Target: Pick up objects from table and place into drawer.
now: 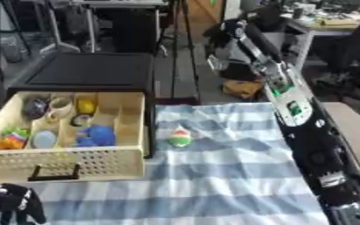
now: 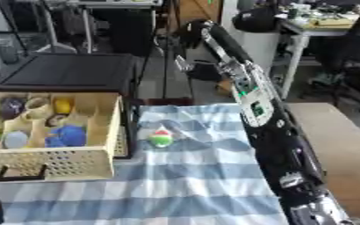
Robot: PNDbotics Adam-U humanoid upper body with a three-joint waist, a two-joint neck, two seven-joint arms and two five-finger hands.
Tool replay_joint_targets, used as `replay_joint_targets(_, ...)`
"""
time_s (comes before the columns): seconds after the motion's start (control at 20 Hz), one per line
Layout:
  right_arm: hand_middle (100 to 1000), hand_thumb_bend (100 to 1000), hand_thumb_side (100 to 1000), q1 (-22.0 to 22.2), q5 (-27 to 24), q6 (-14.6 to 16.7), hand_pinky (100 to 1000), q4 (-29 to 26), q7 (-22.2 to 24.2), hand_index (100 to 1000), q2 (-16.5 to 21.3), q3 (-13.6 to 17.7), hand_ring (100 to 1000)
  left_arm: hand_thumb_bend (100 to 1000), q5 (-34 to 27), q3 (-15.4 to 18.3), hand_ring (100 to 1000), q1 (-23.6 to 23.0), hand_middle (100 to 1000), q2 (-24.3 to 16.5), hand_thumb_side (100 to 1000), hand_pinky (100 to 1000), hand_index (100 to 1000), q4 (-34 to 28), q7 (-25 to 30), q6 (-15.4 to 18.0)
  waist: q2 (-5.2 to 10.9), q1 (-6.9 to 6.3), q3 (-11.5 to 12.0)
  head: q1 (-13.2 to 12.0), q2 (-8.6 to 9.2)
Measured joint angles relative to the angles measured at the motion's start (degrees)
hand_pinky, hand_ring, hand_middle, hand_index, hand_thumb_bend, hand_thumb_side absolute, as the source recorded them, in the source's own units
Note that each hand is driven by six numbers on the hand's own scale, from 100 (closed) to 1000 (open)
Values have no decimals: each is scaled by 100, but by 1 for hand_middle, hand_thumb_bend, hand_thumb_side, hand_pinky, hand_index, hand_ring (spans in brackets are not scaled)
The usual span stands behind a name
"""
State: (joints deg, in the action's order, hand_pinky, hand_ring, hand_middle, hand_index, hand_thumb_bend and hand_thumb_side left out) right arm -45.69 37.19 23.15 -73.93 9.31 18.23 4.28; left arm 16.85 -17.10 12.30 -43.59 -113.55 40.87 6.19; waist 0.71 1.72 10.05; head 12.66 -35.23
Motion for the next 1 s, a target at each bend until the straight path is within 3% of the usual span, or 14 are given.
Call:
replay_joint_targets(0.4,557,100,313,39,-12,-23,566,-25,60,739,-9,18,573,174,265,-393,674,250,751,52,1000,562,768,0,233,-651,-17,2,-57,-1,-40)
replay_joint_targets(1.0,552,100,311,103,-58,-46,565,-102,129,737,-43,37,570,130,601,-496,695,635,754,440,1000,615,775,214,55,-1181,-55,47,-184,-1,-40)
